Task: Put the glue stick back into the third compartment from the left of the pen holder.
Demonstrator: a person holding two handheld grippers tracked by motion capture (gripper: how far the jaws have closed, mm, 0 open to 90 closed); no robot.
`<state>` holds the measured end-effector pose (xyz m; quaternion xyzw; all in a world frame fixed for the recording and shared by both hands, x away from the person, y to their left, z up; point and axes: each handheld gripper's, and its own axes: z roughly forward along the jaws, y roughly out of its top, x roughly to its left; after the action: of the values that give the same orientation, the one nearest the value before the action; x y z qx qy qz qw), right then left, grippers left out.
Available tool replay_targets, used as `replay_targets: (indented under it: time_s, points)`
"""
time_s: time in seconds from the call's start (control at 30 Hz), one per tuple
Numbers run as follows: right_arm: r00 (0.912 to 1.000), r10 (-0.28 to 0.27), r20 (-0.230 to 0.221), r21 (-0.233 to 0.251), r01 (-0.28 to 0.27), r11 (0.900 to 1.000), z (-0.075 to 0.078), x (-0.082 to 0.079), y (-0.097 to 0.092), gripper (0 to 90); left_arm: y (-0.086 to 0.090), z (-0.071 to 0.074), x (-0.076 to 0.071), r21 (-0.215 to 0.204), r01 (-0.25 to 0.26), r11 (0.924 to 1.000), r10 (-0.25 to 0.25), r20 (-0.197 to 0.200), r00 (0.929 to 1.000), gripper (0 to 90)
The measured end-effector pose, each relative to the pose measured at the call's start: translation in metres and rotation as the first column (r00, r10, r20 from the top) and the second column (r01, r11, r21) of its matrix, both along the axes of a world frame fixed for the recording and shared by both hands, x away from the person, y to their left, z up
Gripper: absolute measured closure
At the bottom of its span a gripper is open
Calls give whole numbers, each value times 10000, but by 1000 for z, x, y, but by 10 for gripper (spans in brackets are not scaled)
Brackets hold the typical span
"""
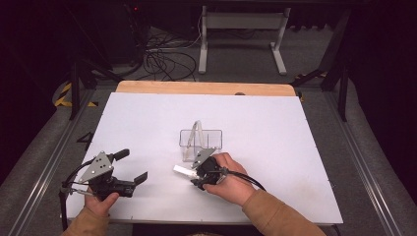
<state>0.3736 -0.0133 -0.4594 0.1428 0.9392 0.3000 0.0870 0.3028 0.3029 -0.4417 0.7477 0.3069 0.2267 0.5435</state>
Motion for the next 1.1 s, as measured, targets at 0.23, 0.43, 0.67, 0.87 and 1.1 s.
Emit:
replay_targets:
  time_s: [0.23, 0.43, 0.67, 0.87, 1.1]
  points:
    - [9999, 15, 126, 74, -16, 10000, 0, 1, 1, 621, -1, 0, 0, 5, 5, 10000, -5, 7, 10000, 10]
    - [9998, 7, 201, 27, -8, 10000, -1, 1, 1, 650, -1, 0, 0, 24, 18, 10000, -18, -19, 10000, 10]
    - [9998, -75, 187, 35, 74, 10000, -2, 1, 1, 652, -1, 0, 0, 3, -10, 10000, 10, -6, 10000, 10]
    - [9997, -144, 205, 38, 143, 9999, -3, 1, 1, 652, -1, 0, 0, 12, 0, 10000, 0, -9, 10000, 11]
    - [9993, -262, 263, 52, 261, 9996, -5, 0, 2, 654, -2, 0, 0, 16, -7, 10000, 8, -16, 10000, 11]
